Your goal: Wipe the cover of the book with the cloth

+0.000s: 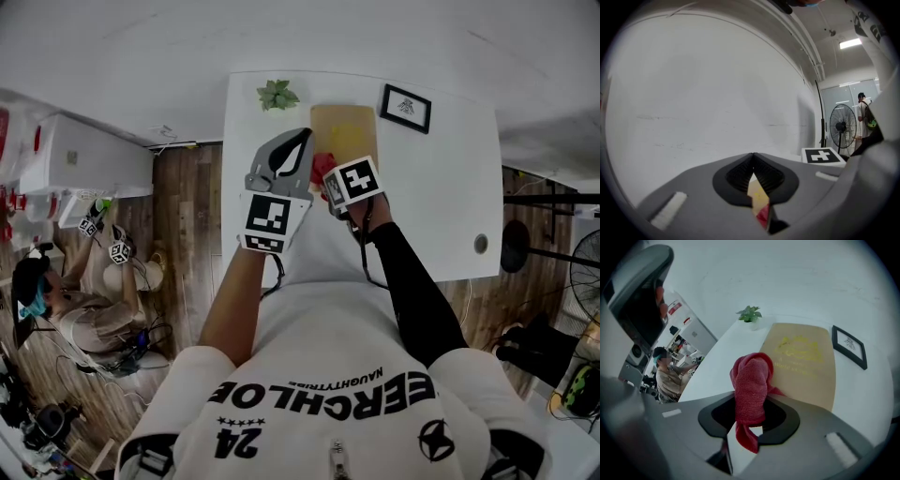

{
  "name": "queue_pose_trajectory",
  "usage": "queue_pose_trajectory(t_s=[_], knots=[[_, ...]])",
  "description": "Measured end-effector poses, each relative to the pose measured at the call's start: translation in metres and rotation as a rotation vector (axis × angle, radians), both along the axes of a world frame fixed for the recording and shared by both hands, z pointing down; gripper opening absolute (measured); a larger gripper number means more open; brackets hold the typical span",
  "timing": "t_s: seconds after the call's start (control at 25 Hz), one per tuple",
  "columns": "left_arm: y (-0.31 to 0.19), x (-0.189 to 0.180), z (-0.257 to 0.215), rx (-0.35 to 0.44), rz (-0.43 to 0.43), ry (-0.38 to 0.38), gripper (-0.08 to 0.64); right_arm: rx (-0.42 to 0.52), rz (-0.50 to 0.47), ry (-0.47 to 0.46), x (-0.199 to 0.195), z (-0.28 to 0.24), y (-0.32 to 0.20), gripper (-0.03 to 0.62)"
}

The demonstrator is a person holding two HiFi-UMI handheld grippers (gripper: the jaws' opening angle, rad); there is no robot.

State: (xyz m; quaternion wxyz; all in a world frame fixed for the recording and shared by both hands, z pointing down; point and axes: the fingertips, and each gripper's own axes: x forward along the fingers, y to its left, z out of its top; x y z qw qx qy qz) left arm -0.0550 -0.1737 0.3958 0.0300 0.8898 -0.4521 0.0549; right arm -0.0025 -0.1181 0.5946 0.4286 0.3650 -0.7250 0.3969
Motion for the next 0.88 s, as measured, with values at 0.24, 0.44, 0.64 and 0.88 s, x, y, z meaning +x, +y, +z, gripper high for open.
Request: queue_pose_trajectory(t_s=[0.24,0.44,0.64,0.88], knots=[[-0.001,0.0,0.001,-0.002,0.0,0.0,0.046,0.015,-0.009,0.039,0.01,0.001,0.001,0.104],[-0.003,0.002,0.001,0.005,0.004,-0.006,0.046,0.036,0.055,0.104,0.056,0.001,-0.001,0.104],[-0.002,0.008,0.001,0.003,0.013,0.0,0.046,0.026,0.187,0.136,0.112,0.001,-0.002,0.104],[-0.001,0.01,0.003,-0.006,0.019,-0.002,0.046,0.024,0.237,0.14,0.127,0.001,-0.001,0.106]])
